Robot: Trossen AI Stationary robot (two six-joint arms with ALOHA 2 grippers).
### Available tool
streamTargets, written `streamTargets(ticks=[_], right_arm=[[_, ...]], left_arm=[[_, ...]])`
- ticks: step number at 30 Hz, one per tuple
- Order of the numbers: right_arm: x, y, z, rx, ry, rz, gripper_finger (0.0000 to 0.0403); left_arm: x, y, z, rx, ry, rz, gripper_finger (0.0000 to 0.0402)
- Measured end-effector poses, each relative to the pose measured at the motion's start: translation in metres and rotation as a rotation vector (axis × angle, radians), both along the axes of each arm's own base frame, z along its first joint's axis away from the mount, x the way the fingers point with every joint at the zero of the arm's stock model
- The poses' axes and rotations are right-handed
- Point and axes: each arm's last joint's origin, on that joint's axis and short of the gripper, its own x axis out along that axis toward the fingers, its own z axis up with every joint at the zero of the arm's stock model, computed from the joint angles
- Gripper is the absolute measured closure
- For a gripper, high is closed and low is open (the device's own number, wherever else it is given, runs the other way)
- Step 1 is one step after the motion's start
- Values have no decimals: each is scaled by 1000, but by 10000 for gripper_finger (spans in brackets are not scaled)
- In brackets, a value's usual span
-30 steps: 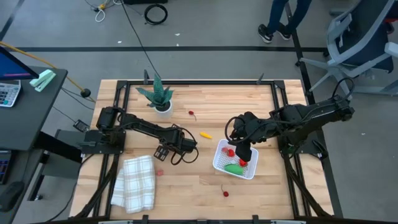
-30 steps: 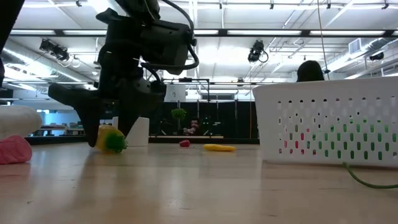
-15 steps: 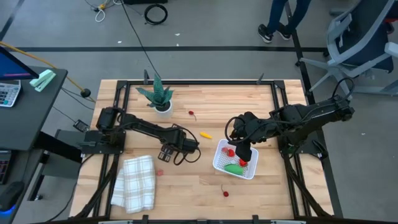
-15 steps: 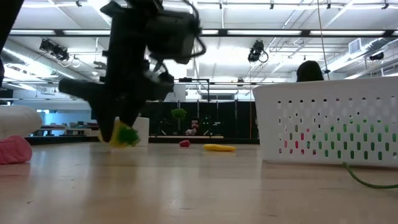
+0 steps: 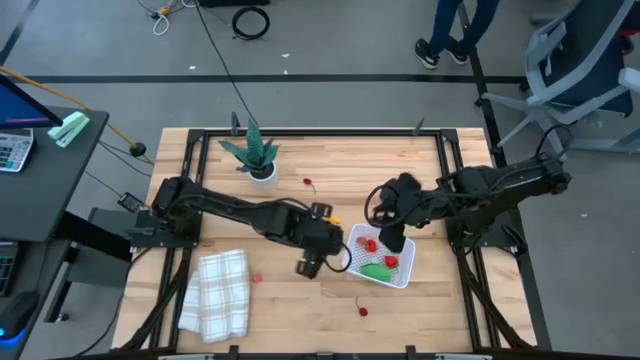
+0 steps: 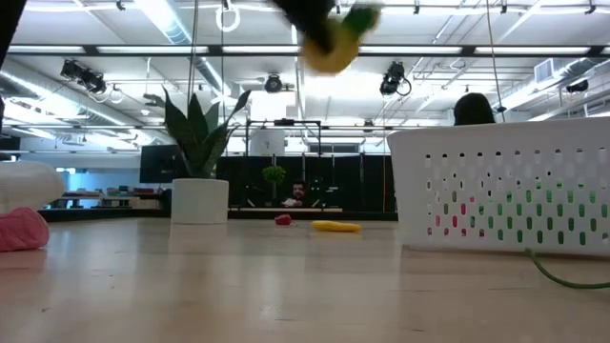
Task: Pick and placing Produce into tupperware
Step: Put the yellow pineapple into the white basket, then put the top red cherry into the white basket
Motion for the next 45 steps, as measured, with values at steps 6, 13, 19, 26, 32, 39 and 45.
streamTargets(ticks=[6,13,19,26,32,39,45], right_arm=[[-41,-21,11,-122,82,-211,265],[-82,-36,27,-49,1,-359,265],[-93,-39,32,-16,-41,-378,265],[-87,-38,29,-30,-19,-373,265],[-78,-35,25,-52,15,-365,265],[-72,-33,22,-69,38,-346,265],[-72,-32,21,-68,40,-345,265]], left_arm=[[25,-8,25,-175,-307,15,219],[68,-15,-9,-258,-459,23,212],[97,-7,-57,-319,-461,109,180],[112,11,-103,-316,-388,186,169],[114,18,-114,-354,-339,171,170],[111,17,-117,-345,-302,169,132],[108,10,-114,-344,-282,160,102]])
